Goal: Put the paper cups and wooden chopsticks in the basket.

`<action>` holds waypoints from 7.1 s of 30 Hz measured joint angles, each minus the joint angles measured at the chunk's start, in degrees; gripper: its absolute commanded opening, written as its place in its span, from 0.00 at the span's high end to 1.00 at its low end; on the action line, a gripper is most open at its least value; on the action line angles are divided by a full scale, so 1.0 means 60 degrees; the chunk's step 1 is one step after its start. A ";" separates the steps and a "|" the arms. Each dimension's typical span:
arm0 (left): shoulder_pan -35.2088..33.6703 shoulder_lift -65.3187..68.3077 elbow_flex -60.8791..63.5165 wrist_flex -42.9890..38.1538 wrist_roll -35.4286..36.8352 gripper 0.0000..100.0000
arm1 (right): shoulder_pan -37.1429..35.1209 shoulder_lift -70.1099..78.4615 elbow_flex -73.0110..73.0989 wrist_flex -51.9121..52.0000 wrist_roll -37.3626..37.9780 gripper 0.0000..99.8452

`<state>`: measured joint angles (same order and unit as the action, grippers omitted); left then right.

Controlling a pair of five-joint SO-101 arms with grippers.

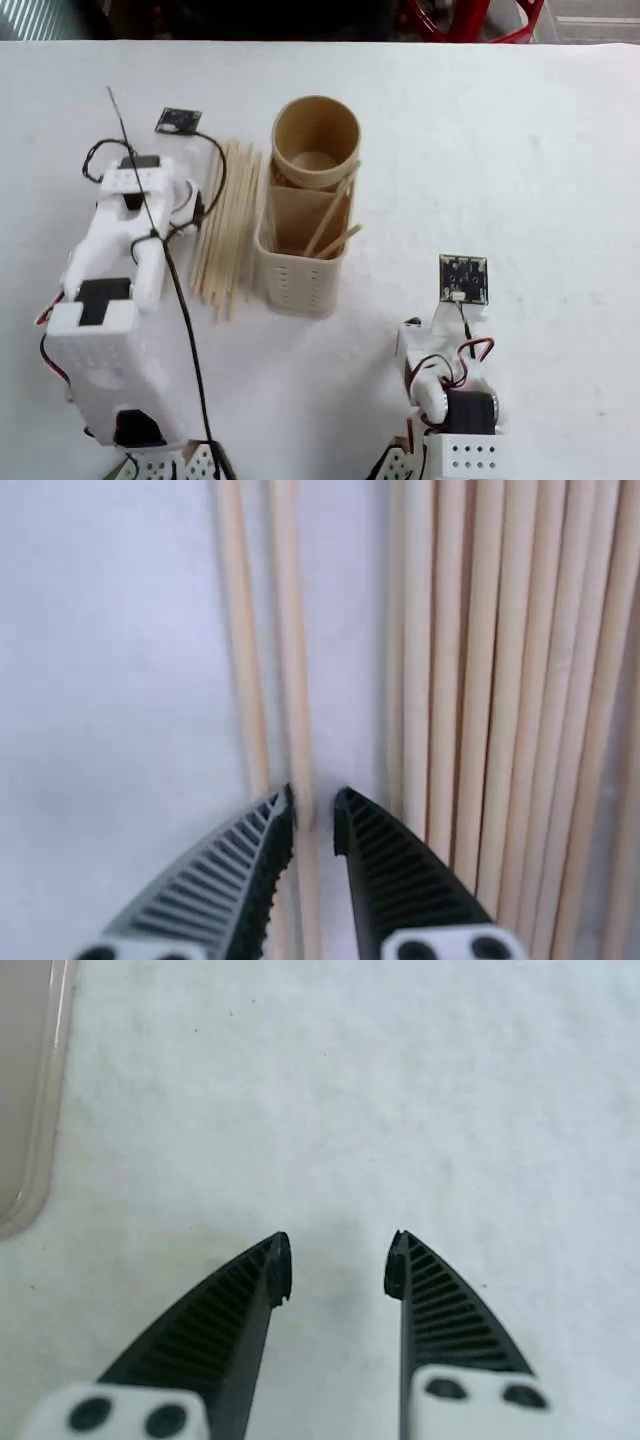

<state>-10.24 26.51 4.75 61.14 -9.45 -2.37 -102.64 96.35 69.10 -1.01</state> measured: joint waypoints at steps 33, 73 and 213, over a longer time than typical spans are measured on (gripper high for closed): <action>0.2989 -1.1253 0.1905 0.1524 0.0220 0.98 | 0.0000 0.0000 0.0000 0.0000 0.0000 0.84; 0.7179 -1.0095 -0.0659 0.0454 -0.0894 0.91 | 0.0000 0.0000 0.0000 0.0000 0.0000 0.84; 0.1216 -1.0857 0.4908 -0.1172 0.0264 0.98 | 0.0000 0.0000 0.0000 0.0000 0.0000 0.84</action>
<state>-2.95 -38.64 34.20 54.11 -7.87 -2.37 -102.64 96.35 69.10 -1.01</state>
